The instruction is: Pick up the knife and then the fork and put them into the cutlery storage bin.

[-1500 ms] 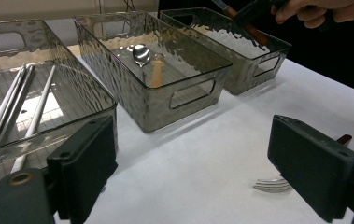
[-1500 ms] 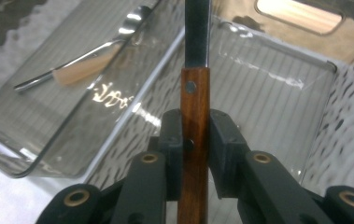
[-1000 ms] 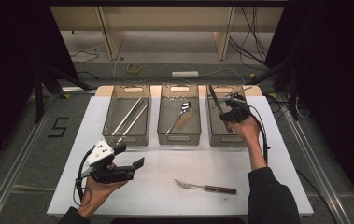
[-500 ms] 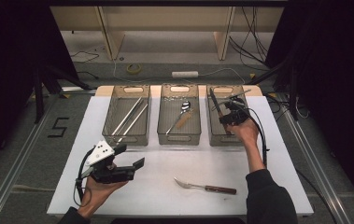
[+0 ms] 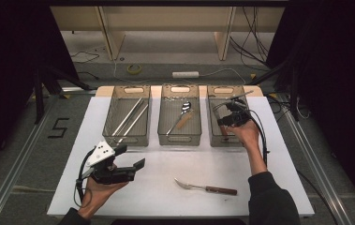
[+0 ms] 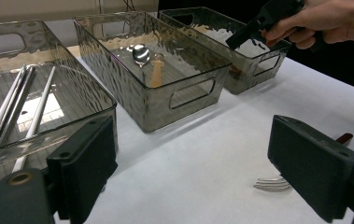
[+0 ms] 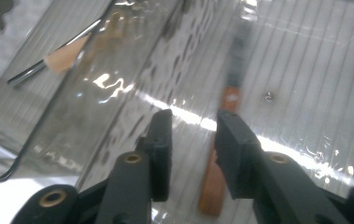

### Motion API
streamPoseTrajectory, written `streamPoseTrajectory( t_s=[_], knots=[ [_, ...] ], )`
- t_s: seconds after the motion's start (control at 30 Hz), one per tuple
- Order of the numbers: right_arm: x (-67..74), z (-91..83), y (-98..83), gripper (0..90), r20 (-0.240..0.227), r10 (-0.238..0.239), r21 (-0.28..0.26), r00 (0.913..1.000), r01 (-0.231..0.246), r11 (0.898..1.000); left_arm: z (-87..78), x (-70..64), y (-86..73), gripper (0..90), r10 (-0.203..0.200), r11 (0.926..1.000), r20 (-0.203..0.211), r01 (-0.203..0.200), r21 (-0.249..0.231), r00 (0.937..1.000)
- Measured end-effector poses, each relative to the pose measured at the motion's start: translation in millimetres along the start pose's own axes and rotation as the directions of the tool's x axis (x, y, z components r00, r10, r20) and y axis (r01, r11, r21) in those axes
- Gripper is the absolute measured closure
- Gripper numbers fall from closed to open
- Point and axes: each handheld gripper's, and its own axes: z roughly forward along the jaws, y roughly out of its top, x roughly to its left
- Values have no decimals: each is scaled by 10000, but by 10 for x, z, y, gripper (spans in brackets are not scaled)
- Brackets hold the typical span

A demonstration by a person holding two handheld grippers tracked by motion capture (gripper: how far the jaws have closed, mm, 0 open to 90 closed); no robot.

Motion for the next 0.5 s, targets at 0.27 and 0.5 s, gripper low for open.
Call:
streamPoseTrajectory(
  t_s=[0.27, 0.5],
  knots=[
    [95, -208, -33, 504, -505, -694, -434, 9963, 673, 9968, 4, -1, 0, 148, -26, 10000, -4, 26, -12, 10000],
    [295, -483, -132, 396, -1001, -2079, -797, 9730, 2004, 9765, 6, -1, 0, 147, -28, 10000, -15, 28, 0, 10000]
  ],
)
